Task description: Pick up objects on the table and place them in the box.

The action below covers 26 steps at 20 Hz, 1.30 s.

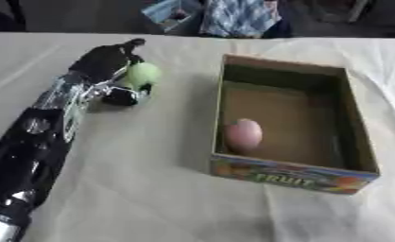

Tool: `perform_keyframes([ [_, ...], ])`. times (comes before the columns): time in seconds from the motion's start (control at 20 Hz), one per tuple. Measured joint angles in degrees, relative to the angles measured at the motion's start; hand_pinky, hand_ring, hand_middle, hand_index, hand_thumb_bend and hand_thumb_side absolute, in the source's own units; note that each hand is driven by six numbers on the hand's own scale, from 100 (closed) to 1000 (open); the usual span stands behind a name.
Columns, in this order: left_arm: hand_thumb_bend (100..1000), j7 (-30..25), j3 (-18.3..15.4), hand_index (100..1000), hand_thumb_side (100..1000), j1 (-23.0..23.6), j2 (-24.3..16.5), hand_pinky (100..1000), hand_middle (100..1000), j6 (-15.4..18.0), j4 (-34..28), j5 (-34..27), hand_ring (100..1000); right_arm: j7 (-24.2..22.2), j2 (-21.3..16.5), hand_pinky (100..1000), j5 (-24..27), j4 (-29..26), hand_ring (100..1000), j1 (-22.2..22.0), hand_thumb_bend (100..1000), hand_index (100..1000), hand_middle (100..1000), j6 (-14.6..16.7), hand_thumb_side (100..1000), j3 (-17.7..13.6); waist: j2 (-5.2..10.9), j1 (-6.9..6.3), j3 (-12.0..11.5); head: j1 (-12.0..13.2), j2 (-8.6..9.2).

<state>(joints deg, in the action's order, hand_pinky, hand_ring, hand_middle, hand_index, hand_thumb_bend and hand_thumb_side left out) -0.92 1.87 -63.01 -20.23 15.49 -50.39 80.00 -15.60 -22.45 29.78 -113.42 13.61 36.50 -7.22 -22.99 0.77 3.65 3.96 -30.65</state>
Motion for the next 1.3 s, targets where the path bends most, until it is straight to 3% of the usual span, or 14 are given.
perform_keyframes([
  [0.4,100,4.4,0.0,374,196,0.1,-0.1,619,1000,-1.5,0.5,-0.9,754,-0.2,0.0,896,0.0,0.0,811,0.0,476,929,563,0.0,1000,0.0,-0.03,-0.01,0.0,0.1,0.0],
  [0.7,100,7.3,0.0,328,230,0.3,-0.5,592,1000,-2.1,0.4,-3.2,720,-0.2,0.0,896,0.1,0.0,811,0.0,475,927,564,0.0,1000,0.0,-0.01,0.03,-0.2,0.1,0.0],
  [1.3,100,10.4,2.3,300,181,0.5,-1.0,556,1000,-1.2,-6.0,-6.9,682,0.2,0.0,896,1.2,0.0,810,-0.1,472,924,567,0.2,1000,-0.1,0.82,0.29,-0.5,-0.1,-0.02],
])
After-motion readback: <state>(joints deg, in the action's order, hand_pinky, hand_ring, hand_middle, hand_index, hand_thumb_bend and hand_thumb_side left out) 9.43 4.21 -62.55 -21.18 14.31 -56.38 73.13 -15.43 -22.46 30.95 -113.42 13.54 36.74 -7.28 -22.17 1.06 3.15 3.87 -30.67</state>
